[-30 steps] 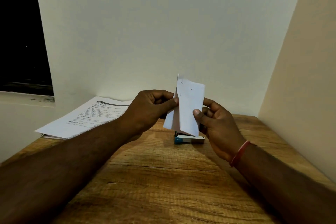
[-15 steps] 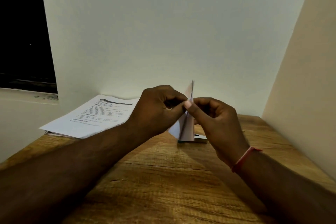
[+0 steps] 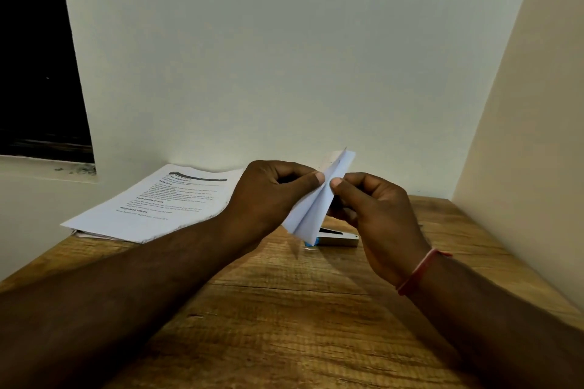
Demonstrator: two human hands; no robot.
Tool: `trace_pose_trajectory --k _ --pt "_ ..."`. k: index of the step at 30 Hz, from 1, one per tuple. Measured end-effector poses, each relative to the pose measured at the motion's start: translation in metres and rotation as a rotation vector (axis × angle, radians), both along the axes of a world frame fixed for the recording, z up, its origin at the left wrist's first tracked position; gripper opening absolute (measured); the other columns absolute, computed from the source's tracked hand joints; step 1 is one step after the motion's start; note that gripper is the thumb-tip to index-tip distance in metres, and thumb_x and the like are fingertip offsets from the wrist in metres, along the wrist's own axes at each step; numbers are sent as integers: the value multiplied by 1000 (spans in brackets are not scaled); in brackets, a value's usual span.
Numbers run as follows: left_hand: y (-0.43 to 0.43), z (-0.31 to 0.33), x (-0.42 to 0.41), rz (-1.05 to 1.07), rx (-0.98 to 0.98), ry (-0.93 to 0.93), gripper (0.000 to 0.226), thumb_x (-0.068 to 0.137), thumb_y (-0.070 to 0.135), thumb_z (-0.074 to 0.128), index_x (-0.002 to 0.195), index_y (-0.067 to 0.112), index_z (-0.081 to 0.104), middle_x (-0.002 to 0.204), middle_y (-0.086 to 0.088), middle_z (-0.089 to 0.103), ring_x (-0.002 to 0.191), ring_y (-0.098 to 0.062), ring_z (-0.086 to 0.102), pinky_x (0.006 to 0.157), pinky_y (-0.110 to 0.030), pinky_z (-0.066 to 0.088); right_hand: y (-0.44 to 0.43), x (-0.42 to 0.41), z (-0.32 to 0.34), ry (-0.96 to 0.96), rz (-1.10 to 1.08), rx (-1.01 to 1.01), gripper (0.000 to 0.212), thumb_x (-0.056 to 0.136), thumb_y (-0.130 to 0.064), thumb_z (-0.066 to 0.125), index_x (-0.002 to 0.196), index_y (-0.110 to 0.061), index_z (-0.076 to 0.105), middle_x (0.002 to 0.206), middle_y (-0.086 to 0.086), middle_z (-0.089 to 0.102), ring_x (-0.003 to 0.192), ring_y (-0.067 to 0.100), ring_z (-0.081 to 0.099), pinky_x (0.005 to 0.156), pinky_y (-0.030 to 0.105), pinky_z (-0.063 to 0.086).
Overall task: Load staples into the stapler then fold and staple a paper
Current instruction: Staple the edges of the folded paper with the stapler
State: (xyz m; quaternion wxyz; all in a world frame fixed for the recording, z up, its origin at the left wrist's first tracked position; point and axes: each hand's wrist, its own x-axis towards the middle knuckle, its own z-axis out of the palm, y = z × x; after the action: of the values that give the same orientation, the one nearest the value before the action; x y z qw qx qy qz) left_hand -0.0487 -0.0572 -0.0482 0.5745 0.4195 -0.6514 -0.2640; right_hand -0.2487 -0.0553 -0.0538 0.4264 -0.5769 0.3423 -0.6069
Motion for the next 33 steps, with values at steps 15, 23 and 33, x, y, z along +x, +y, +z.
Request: trace_pose_trajectory --k 15,23,33 --pt "-3 0 0 21 -56 -63 10 103 30 81 99 28 90 96 13 86 94 -11 82 89 -38 67 1 1 -1 19 -6 -35 10 101 -5 76 97 -7 85 93 6 87 88 21 86 77 26 68" --pt "-4 0 2 25 -57 -79 12 101 30 82 106 23 91 99 11 87 96 -11 83 92 -37 68 3 0 1 26 6 -17 13 103 -6 75 94 -7 84 95 8 86 90 23 85 79 28 68" --pt "-2 0 -2 34 -68 -103 9 99 27 85 102 24 92 96 12 87 93 -8 81 86 -29 64 2 1 5 -44 -2 22 26 109 -15 67 86 -16 80 97 10 84 90 26 83 80 33 68"
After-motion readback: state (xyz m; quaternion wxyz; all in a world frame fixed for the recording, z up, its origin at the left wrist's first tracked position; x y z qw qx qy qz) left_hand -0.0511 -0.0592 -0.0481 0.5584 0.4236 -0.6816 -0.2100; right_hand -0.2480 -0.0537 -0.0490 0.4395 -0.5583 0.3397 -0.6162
